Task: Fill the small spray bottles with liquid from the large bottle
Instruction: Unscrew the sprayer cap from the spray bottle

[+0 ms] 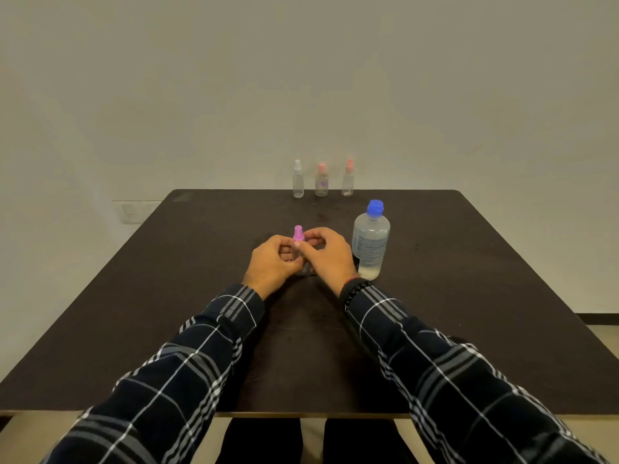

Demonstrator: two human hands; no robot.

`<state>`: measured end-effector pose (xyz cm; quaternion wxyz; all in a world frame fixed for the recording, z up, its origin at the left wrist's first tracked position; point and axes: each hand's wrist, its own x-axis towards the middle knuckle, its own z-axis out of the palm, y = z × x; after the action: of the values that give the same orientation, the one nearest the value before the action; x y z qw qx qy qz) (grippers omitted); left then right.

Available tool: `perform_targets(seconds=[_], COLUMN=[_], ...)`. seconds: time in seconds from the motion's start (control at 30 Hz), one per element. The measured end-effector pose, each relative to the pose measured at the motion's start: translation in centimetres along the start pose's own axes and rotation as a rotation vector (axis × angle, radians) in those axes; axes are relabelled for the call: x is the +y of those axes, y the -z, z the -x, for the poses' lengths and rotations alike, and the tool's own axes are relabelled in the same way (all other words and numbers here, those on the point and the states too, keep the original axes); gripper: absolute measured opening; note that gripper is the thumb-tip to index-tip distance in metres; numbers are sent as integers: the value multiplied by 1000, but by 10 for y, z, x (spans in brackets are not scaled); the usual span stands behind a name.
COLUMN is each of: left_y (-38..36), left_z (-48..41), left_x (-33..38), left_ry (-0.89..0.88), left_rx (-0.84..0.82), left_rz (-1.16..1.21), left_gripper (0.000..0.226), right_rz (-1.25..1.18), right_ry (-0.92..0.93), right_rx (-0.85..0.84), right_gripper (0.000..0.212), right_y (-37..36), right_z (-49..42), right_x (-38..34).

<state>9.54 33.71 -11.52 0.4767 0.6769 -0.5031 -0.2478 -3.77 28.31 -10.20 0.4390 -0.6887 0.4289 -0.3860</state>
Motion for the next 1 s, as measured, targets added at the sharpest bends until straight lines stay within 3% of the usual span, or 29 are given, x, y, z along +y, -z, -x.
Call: perform_targets(seconds=[0.23,0.37,0.5,0.63,0.73,0.83,1.0], left_y=[3,5,7,8,7,7,6], left_z=[-2,-5,-6,-4,-4,-5,-5], left_x=[-4,-4,-2,1,1,-1,-1], left_ry=[-17,-19,-21,-9,-15,-17,-17], left_rx=[-44,-61,-91,-81,-63,-70,-78], left_rz=[-16,-28,-52,-72,-67,-58,-53], left_gripper=[30,32,33,31,31,33,34], right_rz=[10,-42,80,-75,-90,-118,-151], right_ry=[72,55,145,-5,-5,28,16], right_rx=[76,6,-111,-103,-13,-53,-211], right_gripper=[23,21,34,48,31,22,49], right_y=[-8,-8,1,-2,-7,-4,1], right_z=[-7,-15,-13,-7,-11,-9,-3], right_x=[4,7,8,5,7,7,5])
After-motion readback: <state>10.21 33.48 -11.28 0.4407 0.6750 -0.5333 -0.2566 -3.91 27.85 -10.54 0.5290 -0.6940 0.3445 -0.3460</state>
